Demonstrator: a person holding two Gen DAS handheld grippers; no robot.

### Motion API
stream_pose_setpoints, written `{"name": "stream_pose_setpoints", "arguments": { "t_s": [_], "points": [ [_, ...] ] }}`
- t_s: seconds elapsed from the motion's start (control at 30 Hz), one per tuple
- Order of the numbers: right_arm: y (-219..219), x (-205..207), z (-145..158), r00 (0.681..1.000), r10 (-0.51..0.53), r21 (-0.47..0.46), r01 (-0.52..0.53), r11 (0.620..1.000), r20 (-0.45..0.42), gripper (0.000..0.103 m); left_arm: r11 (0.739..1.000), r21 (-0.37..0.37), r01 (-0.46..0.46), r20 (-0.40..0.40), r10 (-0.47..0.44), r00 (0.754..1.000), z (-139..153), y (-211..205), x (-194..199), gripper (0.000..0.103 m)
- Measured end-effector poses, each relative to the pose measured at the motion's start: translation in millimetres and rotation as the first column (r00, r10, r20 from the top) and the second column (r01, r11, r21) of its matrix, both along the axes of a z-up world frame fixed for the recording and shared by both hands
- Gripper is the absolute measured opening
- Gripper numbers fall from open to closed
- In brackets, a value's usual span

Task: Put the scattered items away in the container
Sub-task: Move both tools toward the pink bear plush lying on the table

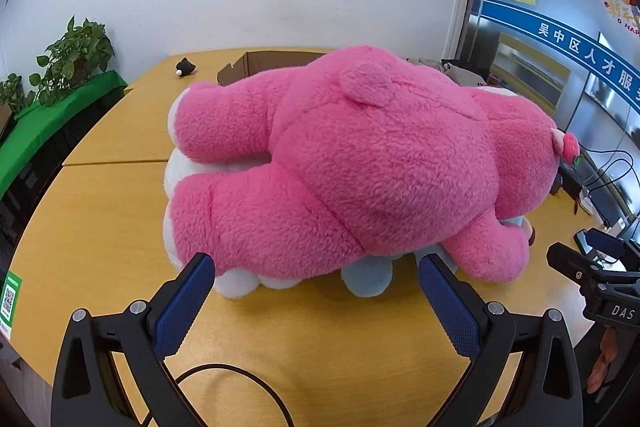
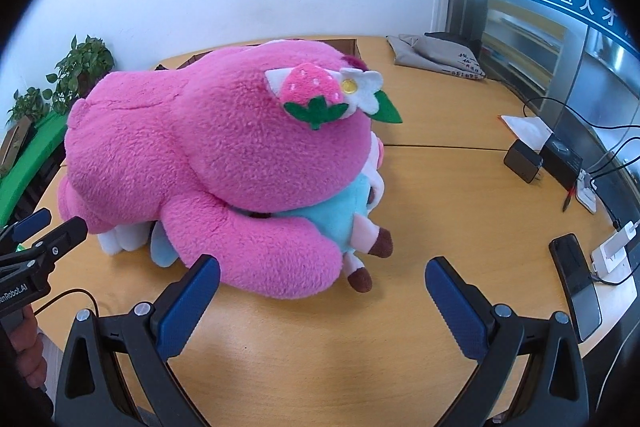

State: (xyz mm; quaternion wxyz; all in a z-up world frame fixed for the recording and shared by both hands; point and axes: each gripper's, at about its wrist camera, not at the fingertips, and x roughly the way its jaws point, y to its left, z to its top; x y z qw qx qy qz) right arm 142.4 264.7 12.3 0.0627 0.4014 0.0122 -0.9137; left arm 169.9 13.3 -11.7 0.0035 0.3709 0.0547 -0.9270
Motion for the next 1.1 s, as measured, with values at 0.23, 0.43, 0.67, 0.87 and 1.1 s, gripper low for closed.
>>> {"name": "stream_pose_setpoints", "arguments": {
  "t_s": [0.23, 0.43, 0.67, 0.87, 1.1],
  "points": [
    [-5.4, 7.1, 0.0, 1.000, 0.022, 0.008, -0.022, 1.000, 0.004, 0.102, 1.000, -0.013, 0.008, -0.003, -0.008, 1.000, 0.9, 7.1, 8.0, 0.103],
    [-4.9, 13.3, 9.3, 1.000, 0.024, -0.003, -0.024, 1.000, -0.003, 0.102, 1.000, -0.014, 0.016, -0.028, -0.016, 0.999, 14.7, 8.9, 9.2, 0.103],
    [-9.1, 11.6, 19.7, 0.999, 0.041, -0.013, -0.041, 0.999, 0.011, 0.102, 1.000, -0.022, 0.014, -0.019, -0.015, 1.000, 24.5, 3.6, 5.8, 0.103],
    [-21.9, 6.8, 27.0, 0.993, 0.114, -0.046, -0.114, 0.992, 0.003, 0.102, 1.000, -0.025, 0.011, -0.004, -0.011, 1.000, 30.3, -2.3, -4.8, 0.103],
    [-24.9, -3.5, 34.5, 0.988, 0.154, -0.061, -0.154, 0.986, -0.004, 0.102, 1.000, 0.005, 0.011, 0.007, -0.011, 1.000, 32.0, -12.9, -23.2, 0.103]
  ]
}}
